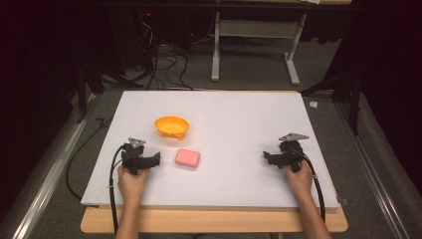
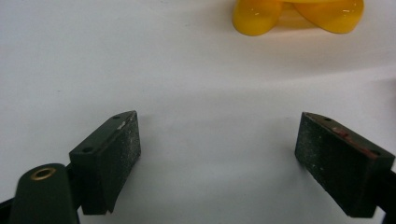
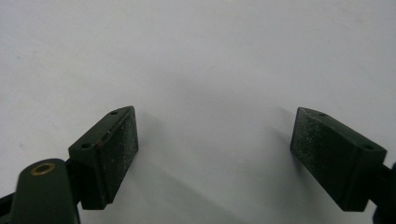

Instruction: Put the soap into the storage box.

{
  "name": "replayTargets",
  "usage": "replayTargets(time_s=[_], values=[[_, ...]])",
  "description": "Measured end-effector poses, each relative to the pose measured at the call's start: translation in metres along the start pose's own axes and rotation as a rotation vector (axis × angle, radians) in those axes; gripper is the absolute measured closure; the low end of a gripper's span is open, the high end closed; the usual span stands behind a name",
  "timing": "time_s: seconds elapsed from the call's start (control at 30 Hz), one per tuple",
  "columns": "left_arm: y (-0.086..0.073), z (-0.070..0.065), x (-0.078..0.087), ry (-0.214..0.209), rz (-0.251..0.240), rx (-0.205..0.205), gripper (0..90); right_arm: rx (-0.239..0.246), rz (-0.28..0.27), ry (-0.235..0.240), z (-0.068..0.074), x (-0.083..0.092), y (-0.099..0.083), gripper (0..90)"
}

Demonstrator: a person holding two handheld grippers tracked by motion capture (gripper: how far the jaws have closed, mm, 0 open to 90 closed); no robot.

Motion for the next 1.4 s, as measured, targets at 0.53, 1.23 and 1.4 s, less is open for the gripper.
replayTargets(time_s=[0.53,1.23,1.4], values=[[0.0000,0.0000,0.0000,0.000,0.000,0.000,14.8,0.000,-0.001,0.000,0.0000,0.0000,0.0000,15.6],[0.0014,0.0011,0.0011,-0.009,0.003,0.025,16.9,0.004,0.000,0.001,-0.0004,-0.0001,0.0000,15.6],[0.0034,-0.0023,0.0033,-0.027,-0.012,0.027,16.9,0.004,0.000,0.001,-0.0003,-0.0001,0.0000,15.6]])
Point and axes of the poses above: each handheld gripper's, and its own axes: x roughly backward along the jaws, y roughly out of its top, z roughly to its left, the point moved 8 cm from there along -x, roughly forward along the jaws, and after that the axes turned 1 degree about y, right-handed, at the moved point
